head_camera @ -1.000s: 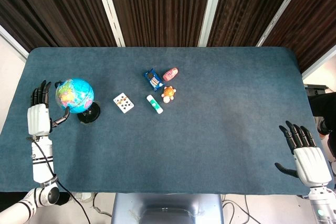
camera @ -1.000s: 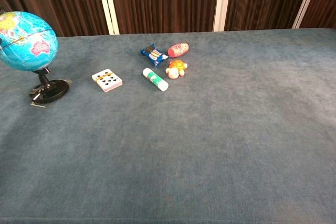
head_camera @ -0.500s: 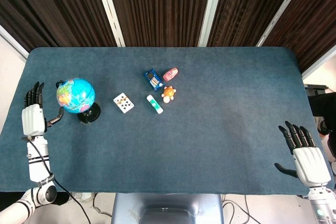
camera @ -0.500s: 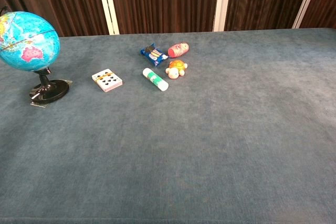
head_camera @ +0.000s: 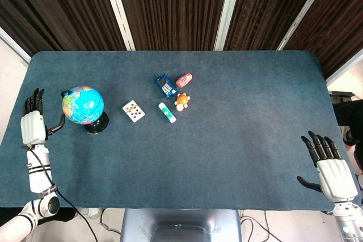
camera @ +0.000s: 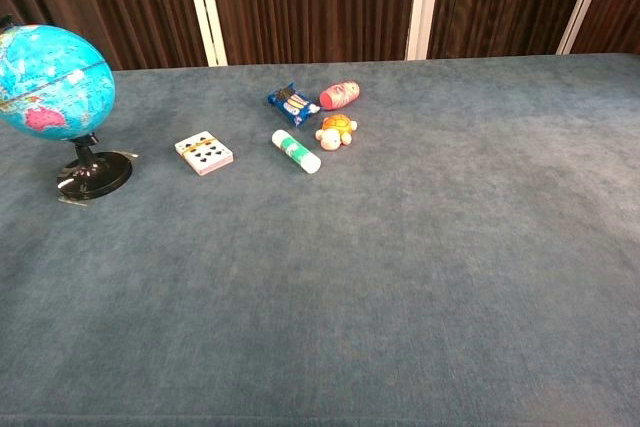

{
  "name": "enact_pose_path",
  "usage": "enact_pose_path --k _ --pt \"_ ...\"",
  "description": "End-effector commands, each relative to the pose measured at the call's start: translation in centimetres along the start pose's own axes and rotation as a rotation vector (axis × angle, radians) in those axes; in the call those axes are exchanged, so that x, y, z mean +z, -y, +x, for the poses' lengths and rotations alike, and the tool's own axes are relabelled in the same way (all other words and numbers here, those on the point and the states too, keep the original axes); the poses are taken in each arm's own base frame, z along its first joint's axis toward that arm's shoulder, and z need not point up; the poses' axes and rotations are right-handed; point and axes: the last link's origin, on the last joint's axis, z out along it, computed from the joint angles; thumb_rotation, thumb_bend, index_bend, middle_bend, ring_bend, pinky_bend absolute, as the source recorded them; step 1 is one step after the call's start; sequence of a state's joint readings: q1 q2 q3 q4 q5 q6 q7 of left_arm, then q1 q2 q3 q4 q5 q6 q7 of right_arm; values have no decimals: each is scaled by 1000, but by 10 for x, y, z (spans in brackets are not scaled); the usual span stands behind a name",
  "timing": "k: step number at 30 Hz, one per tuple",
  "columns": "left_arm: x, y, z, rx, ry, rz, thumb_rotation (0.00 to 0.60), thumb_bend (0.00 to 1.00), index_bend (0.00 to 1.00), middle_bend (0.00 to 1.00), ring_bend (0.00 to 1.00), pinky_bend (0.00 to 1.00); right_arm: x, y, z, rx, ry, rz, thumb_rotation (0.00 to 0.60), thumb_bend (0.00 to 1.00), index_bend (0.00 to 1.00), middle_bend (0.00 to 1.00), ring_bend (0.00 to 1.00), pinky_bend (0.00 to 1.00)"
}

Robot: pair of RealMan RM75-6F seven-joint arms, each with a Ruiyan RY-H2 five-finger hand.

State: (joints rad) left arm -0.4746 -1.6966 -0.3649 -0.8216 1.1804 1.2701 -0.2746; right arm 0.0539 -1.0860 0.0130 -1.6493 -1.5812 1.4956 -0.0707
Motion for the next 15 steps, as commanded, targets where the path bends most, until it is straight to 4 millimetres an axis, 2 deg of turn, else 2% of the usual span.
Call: enact_pose_path --k 1,3,7,9,13,15 --pt "1 3 2 9 0 -1 529 347 0 0 0 5 0 0 0 0 0 0 600 151 0 0 0 0" --pt "-3 7 9 25 -10 -20 523 347 0 0 0 4 0 0 0 0 0 0 600 151 0 0 0 0" --pt "-23 18 34 104 9 -109 519 346 0 0 0 1 0 0 -1 -3 7 -4 600 151 0 0 0 0" --pt "-42 23 49 171 78 -157 545 347 0 0 0 1 0 0 -2 -6 17 -8 600 151 0 0 0 0" --pt "-93 17 79 277 213 -256 600 352 0 0 0 0 1 1 -6 -10 47 -18 600 151 0 0 0 0" --pt "-117 13 86 314 230 -289 600 352 0 0 0 0 2 2 -6 -9 53 -22 600 151 0 0 0 0"
